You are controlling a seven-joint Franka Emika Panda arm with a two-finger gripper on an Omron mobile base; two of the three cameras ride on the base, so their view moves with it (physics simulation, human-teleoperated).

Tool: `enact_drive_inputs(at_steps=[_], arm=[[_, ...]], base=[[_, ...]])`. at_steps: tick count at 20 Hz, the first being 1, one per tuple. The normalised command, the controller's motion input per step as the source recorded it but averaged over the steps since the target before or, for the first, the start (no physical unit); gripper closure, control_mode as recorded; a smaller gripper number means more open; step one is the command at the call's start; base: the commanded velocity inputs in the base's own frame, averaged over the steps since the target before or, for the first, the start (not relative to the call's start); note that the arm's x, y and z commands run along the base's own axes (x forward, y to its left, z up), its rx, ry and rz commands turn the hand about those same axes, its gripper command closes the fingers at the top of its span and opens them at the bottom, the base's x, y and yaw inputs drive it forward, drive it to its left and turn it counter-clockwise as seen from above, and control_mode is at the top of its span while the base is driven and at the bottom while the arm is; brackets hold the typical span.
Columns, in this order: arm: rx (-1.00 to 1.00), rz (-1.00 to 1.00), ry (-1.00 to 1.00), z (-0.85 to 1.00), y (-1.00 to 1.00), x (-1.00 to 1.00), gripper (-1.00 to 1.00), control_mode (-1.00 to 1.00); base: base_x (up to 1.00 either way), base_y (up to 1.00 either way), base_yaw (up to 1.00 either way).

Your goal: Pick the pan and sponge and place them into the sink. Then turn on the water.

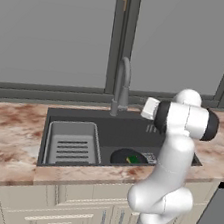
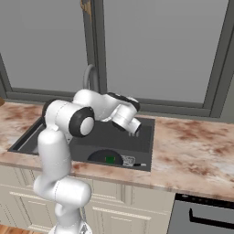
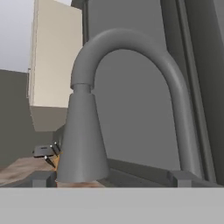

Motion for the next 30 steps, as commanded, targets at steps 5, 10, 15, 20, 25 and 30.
enact_drive_inputs(at_steps=[5, 10, 15, 20, 25, 30], arm=[[0.0, 0.03, 0.0, -0.02, 0.15, 0.19, -1.0, -1.0], [0.0, 0.0, 0.0, 0.0, 0.2, 0.22, -1.0, -1.0], [0.0, 0.0, 0.0, 0.0, 0.08, 0.25, -1.0, -1.0], [0.0, 0.0, 0.01, -0.02, 0.0, 0.35, -1.0, -1.0], [0.0, 0.0, 0.02, -0.18, 0.0, 0.43, -1.0, -1.0], [0.0, 0.0, 0.01, -0.26, 0.0, 0.36, -1.0, -1.0]], base=[[0.0, 0.0, 0.0], [0.0, 0.0, 0.0], [0.0, 0.0, 0.0], [0.0, 0.0, 0.0], [0.0, 0.0, 0.0], [0.0, 0.0, 0.0]])
